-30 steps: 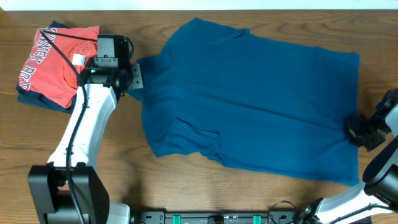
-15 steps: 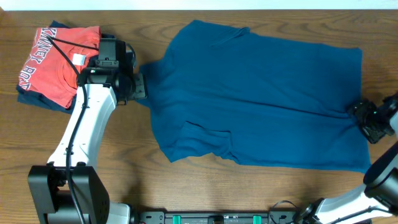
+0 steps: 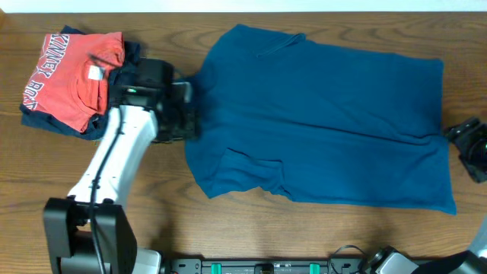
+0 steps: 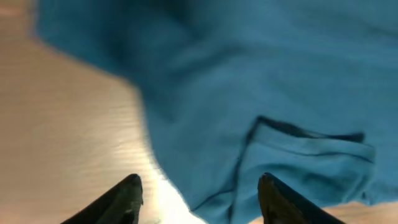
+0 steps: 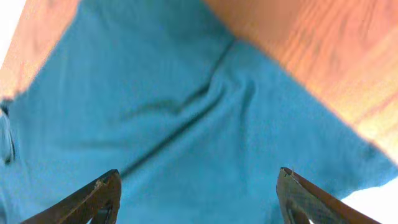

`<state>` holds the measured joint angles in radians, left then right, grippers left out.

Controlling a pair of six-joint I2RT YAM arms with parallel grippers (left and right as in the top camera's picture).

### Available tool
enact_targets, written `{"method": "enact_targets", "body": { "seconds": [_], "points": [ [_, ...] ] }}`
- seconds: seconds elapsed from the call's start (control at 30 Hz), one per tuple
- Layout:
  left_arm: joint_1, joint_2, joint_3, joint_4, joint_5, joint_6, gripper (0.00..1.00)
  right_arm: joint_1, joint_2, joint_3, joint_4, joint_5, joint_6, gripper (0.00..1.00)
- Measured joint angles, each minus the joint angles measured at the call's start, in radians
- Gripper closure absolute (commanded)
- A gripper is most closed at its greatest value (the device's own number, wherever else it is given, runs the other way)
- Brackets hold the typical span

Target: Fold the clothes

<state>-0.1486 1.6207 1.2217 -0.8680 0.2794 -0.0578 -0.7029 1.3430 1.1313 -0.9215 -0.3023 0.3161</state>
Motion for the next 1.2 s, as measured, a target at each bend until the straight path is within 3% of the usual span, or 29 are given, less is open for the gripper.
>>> {"method": "enact_targets", "body": {
  "seconds": [0.3, 0.4, 0.53, 1.0, 1.07, 1.2],
  "points": [
    [-0.195, 0.098, -0.027, 0.102, 0.006, 0.010, 0.38, 0.066, 0.013, -0.013, -0.067, -0.010, -0.022, 0.24],
    [-0.230, 0.163, -0.028, 0.135, -0.023, 0.010, 0.38, 0.066, 0.032, -0.034, -0.073, -0.010, -0.025, 0.20],
    [-0.248, 0.235, -0.034, 0.164, -0.043, 0.010, 0.38, 0.066, 0.054, -0.091, -0.055, -0.009, -0.033, 0.15],
    [-0.252, 0.276, -0.035, 0.132, 0.040, 0.010, 0.40, 0.066, 0.064, -0.172, 0.007, 0.033, -0.035, 0.15],
    [-0.255, 0.276, -0.035, 0.129, 0.052, 0.011, 0.49, 0.066, 0.064, -0.172, 0.010, 0.034, -0.035, 0.16],
    [-0.256, 0.276, -0.035, 0.130, 0.059, 0.010, 0.53, 0.066, 0.064, -0.172, 0.010, 0.034, -0.035, 0.17]
  ]
}}
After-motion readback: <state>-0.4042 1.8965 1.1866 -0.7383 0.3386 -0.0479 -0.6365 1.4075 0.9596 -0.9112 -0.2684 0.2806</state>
